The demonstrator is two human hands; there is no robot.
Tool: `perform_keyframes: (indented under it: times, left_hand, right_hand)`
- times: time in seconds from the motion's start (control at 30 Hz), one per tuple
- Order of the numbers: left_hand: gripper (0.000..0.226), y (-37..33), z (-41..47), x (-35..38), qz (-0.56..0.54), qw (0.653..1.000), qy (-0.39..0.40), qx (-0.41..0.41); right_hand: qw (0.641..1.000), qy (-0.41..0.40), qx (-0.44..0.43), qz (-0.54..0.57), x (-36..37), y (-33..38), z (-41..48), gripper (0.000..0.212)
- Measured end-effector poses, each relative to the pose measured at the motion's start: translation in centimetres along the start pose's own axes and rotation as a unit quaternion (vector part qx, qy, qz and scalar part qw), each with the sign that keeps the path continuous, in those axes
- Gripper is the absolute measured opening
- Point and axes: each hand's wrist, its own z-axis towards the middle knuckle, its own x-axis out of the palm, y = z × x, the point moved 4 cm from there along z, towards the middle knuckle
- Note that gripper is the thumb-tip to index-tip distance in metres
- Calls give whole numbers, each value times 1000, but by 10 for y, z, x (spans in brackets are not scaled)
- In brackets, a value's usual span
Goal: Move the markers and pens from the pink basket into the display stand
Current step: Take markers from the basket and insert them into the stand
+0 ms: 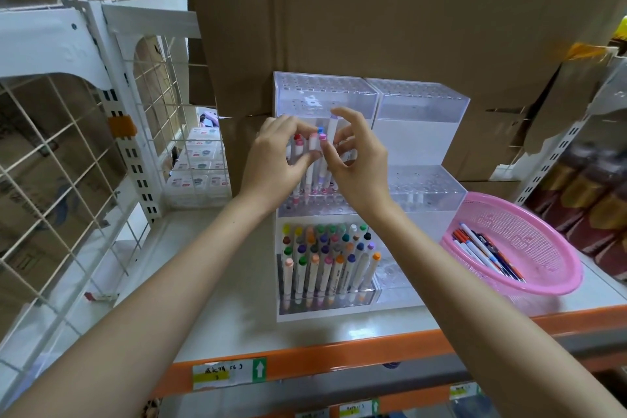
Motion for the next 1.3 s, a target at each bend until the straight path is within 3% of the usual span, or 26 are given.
perform_keyframes:
  times: [0.47, 0.97, 1.3]
  left_hand:
    - [24, 2, -7, 2, 23, 1000, 7, 3]
    - [38, -1, -20, -4, 147, 982, 56, 105]
    - [42, 0, -29, -13, 172, 977, 53, 113]
  right_hand:
    - [1000, 3, 4, 7, 1, -1, 0, 37]
    - [1000, 27, -1, -1, 0, 2, -1, 37]
    - [996, 77, -20, -29, 1, 4, -2, 37]
